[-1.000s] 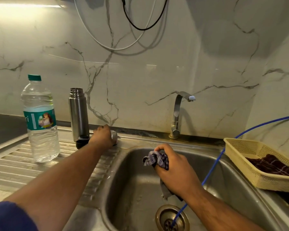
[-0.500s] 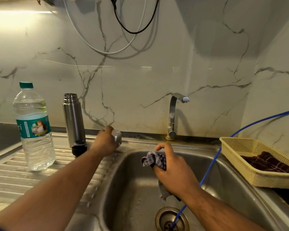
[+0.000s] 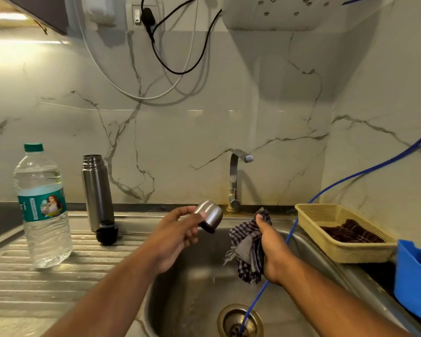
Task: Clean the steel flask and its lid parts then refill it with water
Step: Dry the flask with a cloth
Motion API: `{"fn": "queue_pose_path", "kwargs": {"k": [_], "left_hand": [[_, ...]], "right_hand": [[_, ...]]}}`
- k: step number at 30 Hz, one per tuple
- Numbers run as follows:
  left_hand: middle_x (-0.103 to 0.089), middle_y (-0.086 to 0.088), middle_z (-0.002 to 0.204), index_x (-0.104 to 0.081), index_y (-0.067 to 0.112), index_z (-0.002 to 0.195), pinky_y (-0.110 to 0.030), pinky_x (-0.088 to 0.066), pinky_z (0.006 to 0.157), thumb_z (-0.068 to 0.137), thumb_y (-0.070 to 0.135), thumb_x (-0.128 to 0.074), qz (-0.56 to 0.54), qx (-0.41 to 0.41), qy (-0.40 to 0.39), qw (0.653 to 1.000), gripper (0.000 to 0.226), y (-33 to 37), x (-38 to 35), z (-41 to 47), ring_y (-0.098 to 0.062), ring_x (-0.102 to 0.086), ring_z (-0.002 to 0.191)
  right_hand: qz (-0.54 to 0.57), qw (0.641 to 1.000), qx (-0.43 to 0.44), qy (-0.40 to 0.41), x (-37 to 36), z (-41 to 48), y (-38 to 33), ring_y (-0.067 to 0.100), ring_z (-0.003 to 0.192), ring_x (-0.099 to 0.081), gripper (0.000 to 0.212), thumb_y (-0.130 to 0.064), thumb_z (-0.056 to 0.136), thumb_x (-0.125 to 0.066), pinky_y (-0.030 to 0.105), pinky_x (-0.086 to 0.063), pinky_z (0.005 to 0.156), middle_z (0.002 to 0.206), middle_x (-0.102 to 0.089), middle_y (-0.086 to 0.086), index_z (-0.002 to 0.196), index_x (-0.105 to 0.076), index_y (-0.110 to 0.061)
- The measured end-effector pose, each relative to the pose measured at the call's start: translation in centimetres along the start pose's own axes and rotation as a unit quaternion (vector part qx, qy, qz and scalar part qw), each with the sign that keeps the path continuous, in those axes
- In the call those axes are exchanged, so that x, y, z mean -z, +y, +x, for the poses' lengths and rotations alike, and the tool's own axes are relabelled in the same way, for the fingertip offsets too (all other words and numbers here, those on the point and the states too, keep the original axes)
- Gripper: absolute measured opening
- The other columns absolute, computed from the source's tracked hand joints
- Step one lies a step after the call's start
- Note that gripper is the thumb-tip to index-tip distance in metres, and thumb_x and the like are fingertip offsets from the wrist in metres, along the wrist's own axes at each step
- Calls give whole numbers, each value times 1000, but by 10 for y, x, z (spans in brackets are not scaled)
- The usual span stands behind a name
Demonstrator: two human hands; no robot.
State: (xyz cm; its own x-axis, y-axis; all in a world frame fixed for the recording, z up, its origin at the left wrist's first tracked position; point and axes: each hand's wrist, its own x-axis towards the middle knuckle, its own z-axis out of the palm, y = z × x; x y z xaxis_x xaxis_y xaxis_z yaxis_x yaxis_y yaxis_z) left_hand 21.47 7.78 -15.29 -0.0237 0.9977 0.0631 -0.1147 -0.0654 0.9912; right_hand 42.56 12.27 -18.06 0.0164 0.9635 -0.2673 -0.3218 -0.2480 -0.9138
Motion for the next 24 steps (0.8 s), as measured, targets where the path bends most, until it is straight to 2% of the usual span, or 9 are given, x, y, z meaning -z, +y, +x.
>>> {"fn": "queue_pose_path", "kwargs": {"k": [4, 7, 9, 11, 13, 15, 17, 20, 24], "left_hand": [[-70, -19, 117, -66, 19, 122, -44, -52, 87, 95, 53, -56, -32, 62, -8, 998, 45, -13, -3, -4, -34, -64, 105], [-70, -15, 119, -62, 20, 126, -45, -57, 91, 89, 61, -58, 16, 32, 2, 999, 55, -19, -3, -2, -34, -66, 110], [-72, -15, 117, -64, 17, 123, -49, -57, 97, 88, 57, -63, 13, 30, -12, 999, 53, -22, -4, -3, -36, -67, 112], [-76, -13, 112, -70, 15, 117, -48, -56, 99, 94, 47, -61, 6, 38, -39, 999, 40, -23, -10, -4, -32, -70, 109], [-76, -15, 110, -73, 13, 113, -44, -57, 91, 100, 38, -56, -22, 40, -55, 997, 33, -22, -15, -5, -28, -71, 101], [-76, -13, 113, -72, 11, 118, -40, -55, 90, 104, 33, -49, -45, 40, -78, 995, 35, -21, -17, -3, -26, -70, 102], [-75, -13, 116, -68, 9, 124, -40, -54, 96, 106, 34, -45, -55, 39, -91, 994, 38, -18, -15, -2, -26, -70, 110], [-75, -15, 114, -69, 8, 122, -42, -55, 86, 98, 42, -51, -23, 20, -102, 994, 45, -12, -11, -3, -30, -70, 104], [-76, -6, 115, -77, 20, 113, -50, -45, 111, 101, 41, -48, 27, -40, -116, 992, 38, -12, -18, -10, -25, -67, 116]], "right_hand": [[21, 997, 70, -31, -3, -2, -6, 34, 111, -68, 68, -68, 88, -59, 52, -48, 107, 121, -72, 13, 130, -64, -15], [-118, 970, 208, -46, -11, -17, -9, 16, 129, -52, 71, -69, 92, -46, 35, -36, 115, 133, -52, -13, 148, -46, -26], [-228, 920, 312, -68, -16, -33, -9, -4, 116, -47, 46, -57, 100, -39, 10, -32, 101, 122, -49, -23, 141, -45, -37], [-302, 868, 378, -110, -20, -41, -3, -16, 106, -50, 27, -52, 101, -40, -2, -34, 86, 119, -54, -27, 126, -46, -43], [-403, 786, 454, -117, -19, -37, 5, -8, 120, -48, 35, -46, 102, -51, 7, -41, 92, 133, -49, -18, 136, -42, -43], [-510, 671, 522, -129, -14, -28, 7, 2, 132, -37, 58, -36, 95, -64, 17, -40, 104, 144, -35, -13, 146, -36, -39], [-544, 619, 549, -138, -13, -26, 2, 4, 136, -28, 69, -38, 87, -63, 19, -34, 108, 148, -28, -11, 149, -33, -40], [-525, 636, 546, -149, -13, -23, 1, 4, 135, -32, 72, -36, 83, -62, 18, -37, 106, 146, -30, -12, 148, -33, -43], [-421, 734, 512, -148, -14, -23, 5, 4, 115, -57, 51, -20, 93, -67, 20, -50, 94, 127, -54, -12, 138, -46, -32]]}}
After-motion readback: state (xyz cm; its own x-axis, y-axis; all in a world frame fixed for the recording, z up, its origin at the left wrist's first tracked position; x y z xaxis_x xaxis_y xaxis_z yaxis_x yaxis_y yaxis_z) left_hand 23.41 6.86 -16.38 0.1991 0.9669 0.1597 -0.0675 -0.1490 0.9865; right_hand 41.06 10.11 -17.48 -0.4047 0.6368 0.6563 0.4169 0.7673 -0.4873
